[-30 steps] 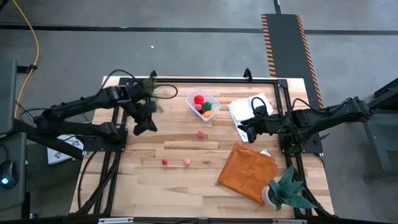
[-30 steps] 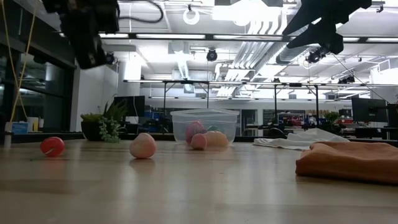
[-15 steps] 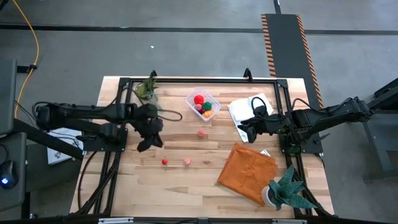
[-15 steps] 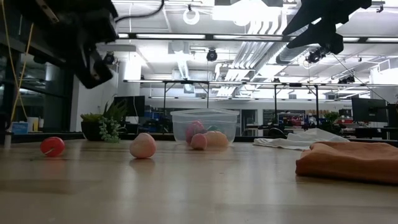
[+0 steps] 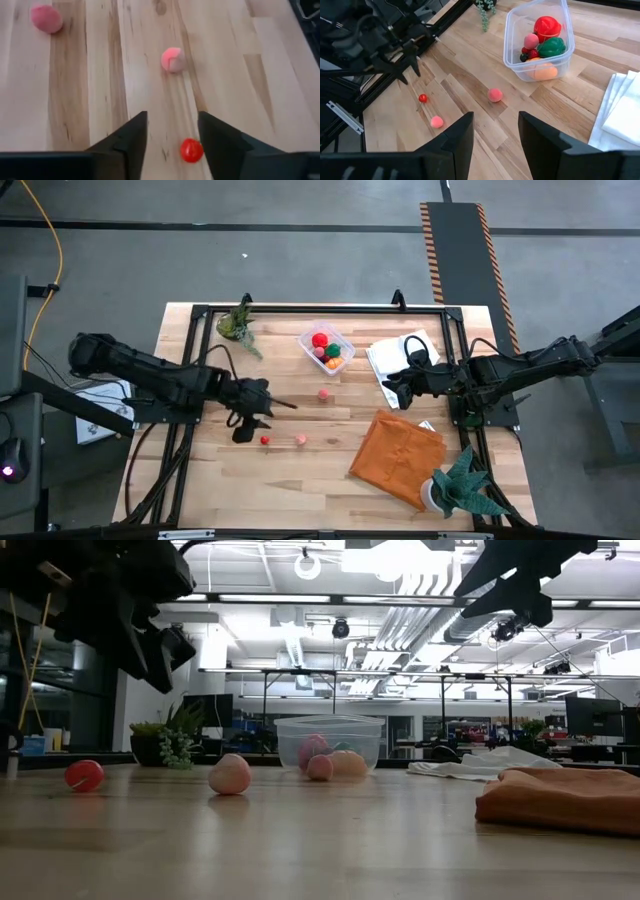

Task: Pick and placing Produce into tupperware
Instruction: Put the bottom pink peach into the transparent bin

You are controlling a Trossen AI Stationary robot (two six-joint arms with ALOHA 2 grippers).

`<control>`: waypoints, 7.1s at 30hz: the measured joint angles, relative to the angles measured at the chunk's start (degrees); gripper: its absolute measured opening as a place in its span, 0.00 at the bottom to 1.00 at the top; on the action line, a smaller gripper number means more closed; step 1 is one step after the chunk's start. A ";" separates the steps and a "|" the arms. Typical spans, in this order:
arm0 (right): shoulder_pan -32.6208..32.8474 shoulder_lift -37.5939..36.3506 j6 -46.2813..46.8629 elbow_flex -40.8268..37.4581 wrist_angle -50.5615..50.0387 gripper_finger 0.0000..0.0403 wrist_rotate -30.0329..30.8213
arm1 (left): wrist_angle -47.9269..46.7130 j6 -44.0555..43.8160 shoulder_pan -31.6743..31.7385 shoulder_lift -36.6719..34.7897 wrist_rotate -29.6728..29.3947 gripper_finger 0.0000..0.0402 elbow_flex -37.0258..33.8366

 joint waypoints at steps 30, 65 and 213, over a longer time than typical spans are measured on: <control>0.00 0.00 0.02 0.00 -0.02 0.36 0.07 | 20.95 -0.01 -2.96 15.07 -2.10 0.66 0.04; -0.02 0.04 0.00 0.00 0.21 0.36 0.04 | 25.27 1.50 -8.45 30.68 -10.70 0.66 5.60; -0.02 0.04 -1.71 0.00 0.39 0.36 0.94 | 33.16 -1.18 -8.39 36.23 -7.65 0.32 9.26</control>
